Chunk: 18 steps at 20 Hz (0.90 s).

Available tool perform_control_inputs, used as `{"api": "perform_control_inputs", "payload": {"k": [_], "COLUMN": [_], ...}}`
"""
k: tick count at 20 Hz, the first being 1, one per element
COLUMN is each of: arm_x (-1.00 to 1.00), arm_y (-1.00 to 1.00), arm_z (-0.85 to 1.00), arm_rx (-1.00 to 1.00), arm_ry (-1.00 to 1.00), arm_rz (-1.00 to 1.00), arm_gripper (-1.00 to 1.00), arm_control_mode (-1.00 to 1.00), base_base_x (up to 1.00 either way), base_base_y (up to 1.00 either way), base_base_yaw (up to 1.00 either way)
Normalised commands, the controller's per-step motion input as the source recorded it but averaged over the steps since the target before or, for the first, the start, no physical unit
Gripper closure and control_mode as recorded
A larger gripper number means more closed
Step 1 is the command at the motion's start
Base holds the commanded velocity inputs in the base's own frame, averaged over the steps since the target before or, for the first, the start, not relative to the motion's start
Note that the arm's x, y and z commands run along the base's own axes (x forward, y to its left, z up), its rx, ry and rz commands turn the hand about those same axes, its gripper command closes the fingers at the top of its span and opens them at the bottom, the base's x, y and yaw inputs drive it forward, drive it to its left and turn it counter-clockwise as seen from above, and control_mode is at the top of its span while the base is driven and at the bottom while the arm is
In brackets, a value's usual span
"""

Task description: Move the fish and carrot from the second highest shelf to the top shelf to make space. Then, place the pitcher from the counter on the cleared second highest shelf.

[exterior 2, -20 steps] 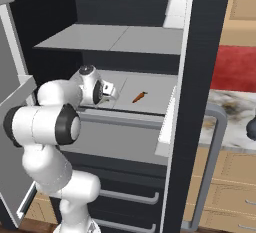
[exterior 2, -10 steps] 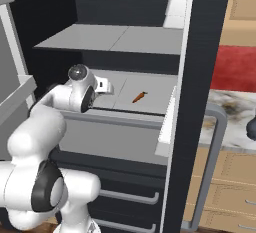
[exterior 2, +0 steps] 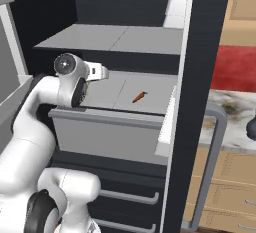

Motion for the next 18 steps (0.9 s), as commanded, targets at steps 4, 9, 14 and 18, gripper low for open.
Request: {"api": "perform_control_inputs", "payload": {"k": [4, 9, 14, 18], "arm_x": [-0.20, -0.01, 0.19, 0.61], "arm_y": [0.00, 0.00, 0.00, 0.00], "arm_z": [1.00, 0.97, 0.59, 0.27], "arm_rx": [0.00, 0.00, 0.00, 0.00], "arm_ry": [-0.14, -0.16, -0.05, 0.00], "arm_rz": [0.00, 0.00, 0.00, 0.00], "arm_gripper": [1.00, 1.00, 1.00, 1.00], "arm_control_mode": [-1.00, -1.00, -1.00, -1.00], "base_base_x": [0.00, 0.00, 0.00, 0.00], "base_base_y": [0.00, 0.00, 0.00, 0.00], "base_base_yaw": [0.00, 0.00, 0.00, 0.00]}}
